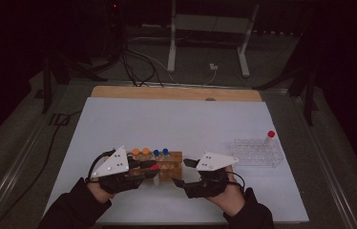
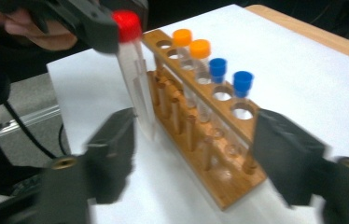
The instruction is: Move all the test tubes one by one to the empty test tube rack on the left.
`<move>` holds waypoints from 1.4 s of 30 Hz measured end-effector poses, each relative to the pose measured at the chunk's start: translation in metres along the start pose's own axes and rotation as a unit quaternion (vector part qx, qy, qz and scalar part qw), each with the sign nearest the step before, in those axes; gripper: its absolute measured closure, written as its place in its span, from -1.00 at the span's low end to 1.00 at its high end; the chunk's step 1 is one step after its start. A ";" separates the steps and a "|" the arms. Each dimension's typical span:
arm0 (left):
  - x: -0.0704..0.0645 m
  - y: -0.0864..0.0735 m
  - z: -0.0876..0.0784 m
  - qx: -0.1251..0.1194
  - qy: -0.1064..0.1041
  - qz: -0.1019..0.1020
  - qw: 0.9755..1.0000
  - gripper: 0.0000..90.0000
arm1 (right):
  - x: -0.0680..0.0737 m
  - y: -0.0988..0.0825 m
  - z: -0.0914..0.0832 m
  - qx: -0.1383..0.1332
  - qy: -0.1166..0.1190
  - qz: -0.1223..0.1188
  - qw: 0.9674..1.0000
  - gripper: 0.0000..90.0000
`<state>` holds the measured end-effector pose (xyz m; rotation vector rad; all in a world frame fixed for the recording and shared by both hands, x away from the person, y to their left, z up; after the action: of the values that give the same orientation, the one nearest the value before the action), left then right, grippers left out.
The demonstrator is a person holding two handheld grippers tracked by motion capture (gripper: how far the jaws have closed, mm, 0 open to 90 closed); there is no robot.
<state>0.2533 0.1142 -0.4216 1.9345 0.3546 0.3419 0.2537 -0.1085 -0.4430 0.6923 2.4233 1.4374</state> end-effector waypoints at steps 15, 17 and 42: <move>0.027 0.006 -0.034 0.003 0.065 -0.013 0.998 0.60 | -0.009 0.001 -0.008 -0.013 -0.009 0.020 1.000 -1.00; 0.030 0.006 -0.038 0.002 0.073 -0.014 0.997 0.60 | -0.009 0.001 -0.009 -0.015 -0.008 0.019 1.000 -1.00; 0.069 -0.010 -0.050 -0.020 0.170 -0.049 0.984 0.60 | -0.013 0.002 -0.014 -0.025 -0.018 0.020 0.999 -1.00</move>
<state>0.2956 0.1876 -0.4069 1.8101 0.6598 0.6120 0.2597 -0.1247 -0.4349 0.7533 2.3519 1.4828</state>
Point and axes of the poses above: each handheld gripper's, and its own axes: z roughly forward along the jaws, y roughly out of its top, x roughly to its left, the point moved 4 cm from there along z, roughly forward along the jaws, and after that the axes turned 1 degree about y, right-handed, at the moved point
